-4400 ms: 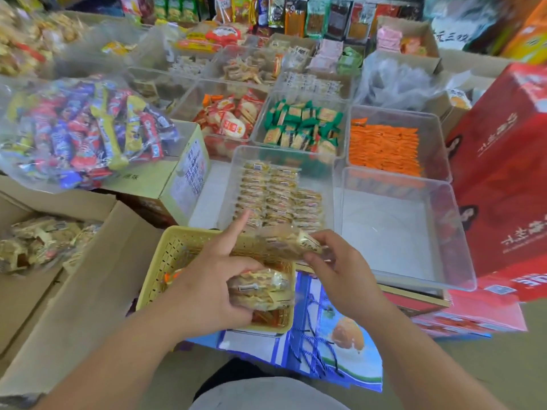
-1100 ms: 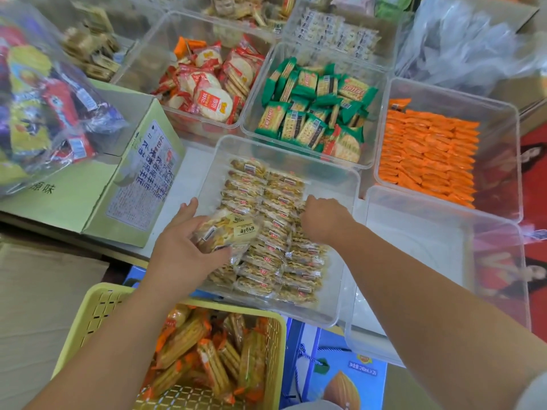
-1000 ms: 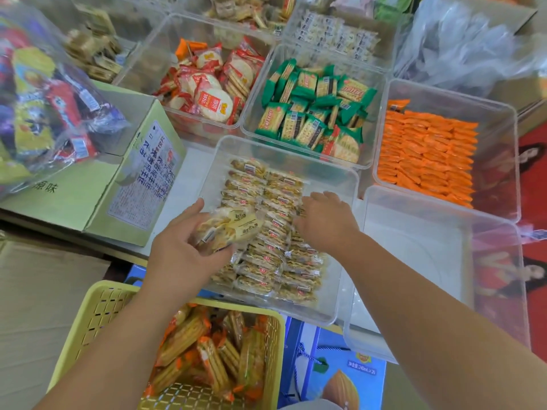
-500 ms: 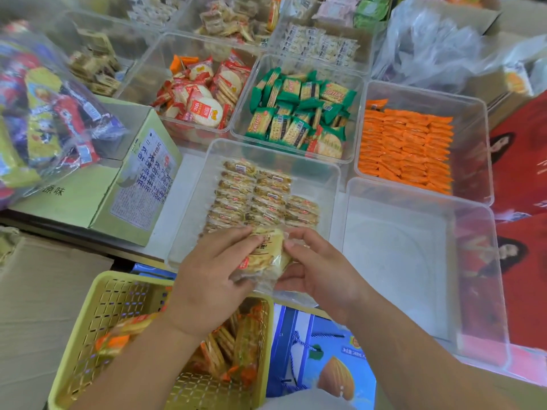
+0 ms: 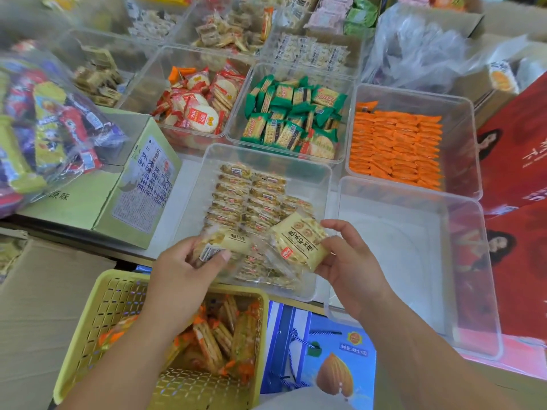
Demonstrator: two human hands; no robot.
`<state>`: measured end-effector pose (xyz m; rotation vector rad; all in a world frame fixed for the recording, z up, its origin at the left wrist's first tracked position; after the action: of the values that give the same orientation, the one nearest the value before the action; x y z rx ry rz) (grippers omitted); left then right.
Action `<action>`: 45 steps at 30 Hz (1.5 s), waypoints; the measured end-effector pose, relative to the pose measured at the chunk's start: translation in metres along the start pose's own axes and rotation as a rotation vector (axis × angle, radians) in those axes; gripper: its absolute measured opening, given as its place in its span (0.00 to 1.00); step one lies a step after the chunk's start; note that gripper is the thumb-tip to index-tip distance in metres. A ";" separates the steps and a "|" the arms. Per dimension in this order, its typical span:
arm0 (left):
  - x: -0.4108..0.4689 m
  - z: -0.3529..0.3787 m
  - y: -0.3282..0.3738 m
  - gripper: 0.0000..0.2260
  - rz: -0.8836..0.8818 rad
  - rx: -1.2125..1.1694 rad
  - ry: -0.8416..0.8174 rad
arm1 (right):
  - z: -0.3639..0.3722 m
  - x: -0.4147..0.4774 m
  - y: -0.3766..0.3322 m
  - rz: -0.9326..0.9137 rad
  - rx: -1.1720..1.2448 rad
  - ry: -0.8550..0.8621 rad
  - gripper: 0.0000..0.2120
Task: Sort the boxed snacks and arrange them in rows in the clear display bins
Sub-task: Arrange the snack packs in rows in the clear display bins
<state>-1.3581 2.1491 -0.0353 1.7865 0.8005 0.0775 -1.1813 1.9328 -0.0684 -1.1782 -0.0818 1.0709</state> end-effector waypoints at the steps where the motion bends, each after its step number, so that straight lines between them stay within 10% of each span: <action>1: 0.003 0.006 -0.005 0.07 -0.034 -0.088 -0.059 | 0.001 0.000 -0.001 -0.026 0.016 -0.012 0.13; 5: 0.010 0.017 -0.013 0.02 -0.139 -0.220 -0.077 | 0.015 0.000 -0.004 -0.103 0.098 -0.100 0.12; 11: 0.012 0.050 -0.004 0.24 -0.245 -0.457 -0.167 | 0.036 0.003 0.003 -0.103 -0.154 -0.102 0.10; 18: 0.014 0.069 0.004 0.07 -0.223 -0.534 -0.144 | 0.043 0.004 -0.014 -0.152 -0.806 0.013 0.15; 25: 0.026 0.069 0.009 0.09 -0.113 -0.403 -0.128 | 0.068 0.009 -0.012 -0.129 -1.281 -0.110 0.49; 32: 0.041 0.065 0.008 0.29 -0.094 -0.193 -0.193 | 0.061 0.033 -0.021 -0.212 -1.206 -0.144 0.40; 45: 0.059 0.040 -0.015 0.05 -0.038 -0.029 -0.178 | 0.044 0.070 -0.046 -0.334 -1.308 -0.216 0.20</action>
<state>-1.3026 2.1505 -0.0827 1.7226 0.7013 -0.0934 -1.1397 2.0148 -0.0456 -2.0736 -1.2523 0.7876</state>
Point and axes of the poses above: each hand's wrist, its own x-axis towards the middle knuckle, its own z-axis out of the palm, y = z × x, the point moved 8 cm from there along x, towards the middle knuckle, and after that the axes turned 14 degrees about -y, right-handed, at the moved point
